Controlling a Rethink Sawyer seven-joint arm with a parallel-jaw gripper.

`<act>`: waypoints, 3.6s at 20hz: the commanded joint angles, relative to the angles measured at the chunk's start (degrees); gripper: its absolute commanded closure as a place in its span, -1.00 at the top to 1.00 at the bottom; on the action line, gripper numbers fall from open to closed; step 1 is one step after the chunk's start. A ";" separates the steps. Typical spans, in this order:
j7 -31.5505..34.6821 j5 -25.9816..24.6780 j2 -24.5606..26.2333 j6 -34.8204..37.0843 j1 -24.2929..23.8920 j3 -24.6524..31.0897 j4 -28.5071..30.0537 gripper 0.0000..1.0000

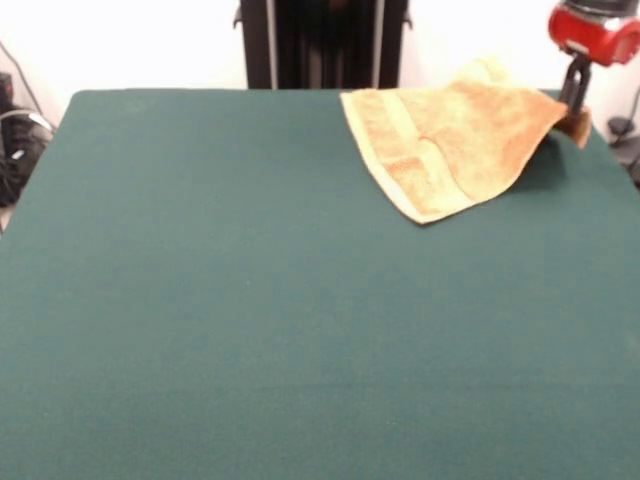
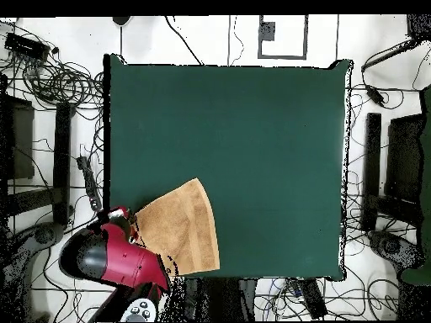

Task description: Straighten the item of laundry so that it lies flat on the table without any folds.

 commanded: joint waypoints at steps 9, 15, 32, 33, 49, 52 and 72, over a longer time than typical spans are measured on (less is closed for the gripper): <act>-1.35 -17.47 4.81 9.23 7.93 -10.72 -9.95 -1.00; 0.80 -20.91 4.69 8.78 6.77 -9.92 -10.08 -1.00; 9.25 -15.89 10.68 13.72 9.53 -8.20 -20.59 -1.00; 9.90 -15.40 10.57 13.96 9.47 -7.36 -20.48 -1.00; 13.38 -8.36 14.31 9.03 12.89 -4.90 -20.65 -1.00; 12.23 -7.87 14.77 8.37 12.49 -3.95 -20.33 -1.00; 14.39 -0.46 23.24 -0.41 14.46 -0.94 -24.32 -1.00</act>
